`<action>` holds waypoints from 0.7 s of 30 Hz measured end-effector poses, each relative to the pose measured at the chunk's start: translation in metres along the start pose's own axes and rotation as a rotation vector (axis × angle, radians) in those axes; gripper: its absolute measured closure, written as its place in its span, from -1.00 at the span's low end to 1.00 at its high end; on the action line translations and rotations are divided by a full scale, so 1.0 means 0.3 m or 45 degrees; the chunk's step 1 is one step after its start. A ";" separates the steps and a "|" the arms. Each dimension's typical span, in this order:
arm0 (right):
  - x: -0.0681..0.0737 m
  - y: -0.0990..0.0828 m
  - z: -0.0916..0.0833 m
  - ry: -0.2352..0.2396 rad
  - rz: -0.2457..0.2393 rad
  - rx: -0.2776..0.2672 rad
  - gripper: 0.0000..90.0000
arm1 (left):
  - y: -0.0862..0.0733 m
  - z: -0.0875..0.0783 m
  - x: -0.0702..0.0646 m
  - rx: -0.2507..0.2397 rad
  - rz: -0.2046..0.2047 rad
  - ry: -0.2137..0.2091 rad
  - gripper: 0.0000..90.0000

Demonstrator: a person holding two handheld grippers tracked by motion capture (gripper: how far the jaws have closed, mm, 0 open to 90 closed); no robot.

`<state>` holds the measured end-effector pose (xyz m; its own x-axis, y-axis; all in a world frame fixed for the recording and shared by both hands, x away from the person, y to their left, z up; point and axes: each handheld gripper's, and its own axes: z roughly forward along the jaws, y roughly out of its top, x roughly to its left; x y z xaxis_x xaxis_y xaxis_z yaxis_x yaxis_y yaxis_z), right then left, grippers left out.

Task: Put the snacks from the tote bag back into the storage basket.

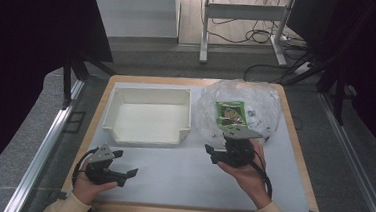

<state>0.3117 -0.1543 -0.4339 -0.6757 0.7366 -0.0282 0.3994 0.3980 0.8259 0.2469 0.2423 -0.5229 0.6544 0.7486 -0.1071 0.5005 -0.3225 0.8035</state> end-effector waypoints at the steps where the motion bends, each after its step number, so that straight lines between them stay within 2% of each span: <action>1: -0.002 0.013 0.001 0.004 -0.005 -0.006 -0.43 | 0.000 -0.001 -0.001 -0.001 0.000 -0.001 -0.76; 16: -0.019 0.071 0.017 -0.006 0.028 -0.005 -0.44 | 0.000 -0.005 0.004 -0.011 -0.009 -0.005 -0.76; 21: -0.023 0.089 0.026 -0.016 0.019 -0.003 -0.44 | 0.000 -0.005 0.004 -0.011 -0.006 -0.007 -0.76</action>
<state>0.3316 -0.1446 -0.4160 -0.6619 0.7493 -0.0226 0.4082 0.3855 0.8275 0.2468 0.2440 -0.5223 0.6551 0.7469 -0.1138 0.4986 -0.3142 0.8079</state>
